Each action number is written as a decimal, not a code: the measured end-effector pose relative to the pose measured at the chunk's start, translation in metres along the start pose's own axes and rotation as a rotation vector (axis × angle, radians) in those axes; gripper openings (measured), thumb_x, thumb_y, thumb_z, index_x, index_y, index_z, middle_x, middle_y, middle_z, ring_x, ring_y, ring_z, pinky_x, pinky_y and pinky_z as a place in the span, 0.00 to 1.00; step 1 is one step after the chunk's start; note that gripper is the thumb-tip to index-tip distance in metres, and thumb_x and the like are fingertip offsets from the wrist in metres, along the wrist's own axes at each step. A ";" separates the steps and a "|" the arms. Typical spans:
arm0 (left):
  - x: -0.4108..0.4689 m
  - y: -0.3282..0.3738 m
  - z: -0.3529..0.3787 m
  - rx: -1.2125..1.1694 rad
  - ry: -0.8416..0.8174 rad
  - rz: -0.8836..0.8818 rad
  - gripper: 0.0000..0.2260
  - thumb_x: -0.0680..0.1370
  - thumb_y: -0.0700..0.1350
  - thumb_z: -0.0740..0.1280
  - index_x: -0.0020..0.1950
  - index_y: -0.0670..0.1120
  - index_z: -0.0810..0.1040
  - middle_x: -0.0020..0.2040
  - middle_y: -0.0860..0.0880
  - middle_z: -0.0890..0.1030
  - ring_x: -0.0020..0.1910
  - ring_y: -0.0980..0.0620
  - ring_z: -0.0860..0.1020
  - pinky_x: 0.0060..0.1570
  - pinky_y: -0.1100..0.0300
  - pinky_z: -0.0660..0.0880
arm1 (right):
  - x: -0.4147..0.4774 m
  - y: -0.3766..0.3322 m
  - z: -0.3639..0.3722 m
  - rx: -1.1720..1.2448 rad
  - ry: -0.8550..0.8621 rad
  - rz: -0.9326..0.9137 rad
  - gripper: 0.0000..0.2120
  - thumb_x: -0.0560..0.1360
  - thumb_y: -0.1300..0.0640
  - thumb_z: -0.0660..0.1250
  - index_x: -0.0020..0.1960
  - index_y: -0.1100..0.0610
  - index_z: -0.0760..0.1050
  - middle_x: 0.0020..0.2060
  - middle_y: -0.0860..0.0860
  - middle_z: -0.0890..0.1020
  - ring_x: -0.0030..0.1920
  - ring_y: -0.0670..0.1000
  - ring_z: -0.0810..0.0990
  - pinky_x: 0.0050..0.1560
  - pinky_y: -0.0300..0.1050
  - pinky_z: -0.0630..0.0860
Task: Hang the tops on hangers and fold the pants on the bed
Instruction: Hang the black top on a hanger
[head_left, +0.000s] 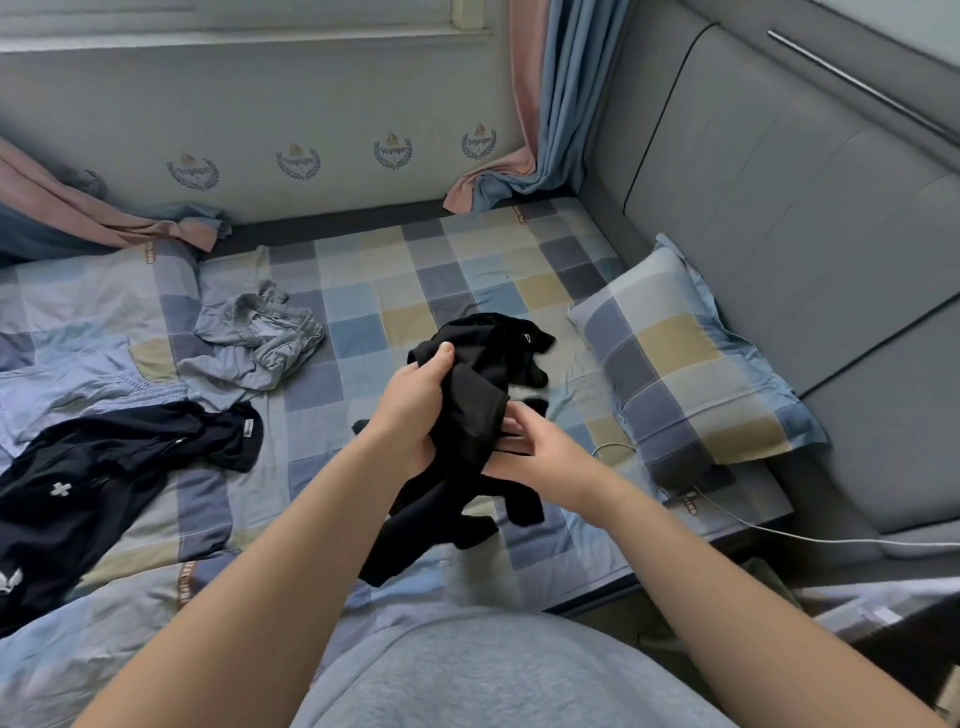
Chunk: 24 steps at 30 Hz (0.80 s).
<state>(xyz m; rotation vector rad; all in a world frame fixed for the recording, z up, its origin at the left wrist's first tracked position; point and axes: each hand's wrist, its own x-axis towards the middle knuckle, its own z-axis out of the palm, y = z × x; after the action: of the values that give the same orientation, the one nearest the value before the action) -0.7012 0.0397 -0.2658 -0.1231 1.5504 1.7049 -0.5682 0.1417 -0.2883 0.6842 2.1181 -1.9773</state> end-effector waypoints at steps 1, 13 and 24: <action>-0.002 0.002 0.002 -0.008 -0.004 -0.001 0.10 0.83 0.51 0.65 0.51 0.45 0.80 0.44 0.44 0.85 0.44 0.45 0.84 0.46 0.53 0.80 | 0.003 0.000 0.005 0.032 0.028 -0.025 0.22 0.76 0.53 0.74 0.67 0.45 0.71 0.60 0.44 0.80 0.60 0.44 0.80 0.60 0.43 0.78; 0.012 0.005 -0.024 0.014 0.150 0.000 0.14 0.82 0.54 0.65 0.53 0.42 0.79 0.48 0.44 0.84 0.45 0.46 0.83 0.41 0.56 0.78 | 0.017 -0.006 -0.027 -0.189 0.360 -0.256 0.16 0.82 0.56 0.64 0.41 0.66 0.73 0.31 0.53 0.73 0.33 0.48 0.71 0.37 0.44 0.69; 0.016 0.010 -0.050 -0.018 0.118 -0.156 0.18 0.80 0.48 0.69 0.64 0.36 0.78 0.46 0.40 0.83 0.36 0.44 0.82 0.36 0.53 0.81 | 0.025 -0.006 -0.092 -0.016 0.817 -0.107 0.01 0.81 0.57 0.64 0.52 0.55 0.74 0.48 0.51 0.79 0.53 0.56 0.79 0.54 0.46 0.76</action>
<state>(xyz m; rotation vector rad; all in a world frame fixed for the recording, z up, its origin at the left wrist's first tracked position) -0.7394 0.0051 -0.2786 -0.3502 1.5681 1.6137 -0.5760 0.2370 -0.2828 1.6241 2.6091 -1.9199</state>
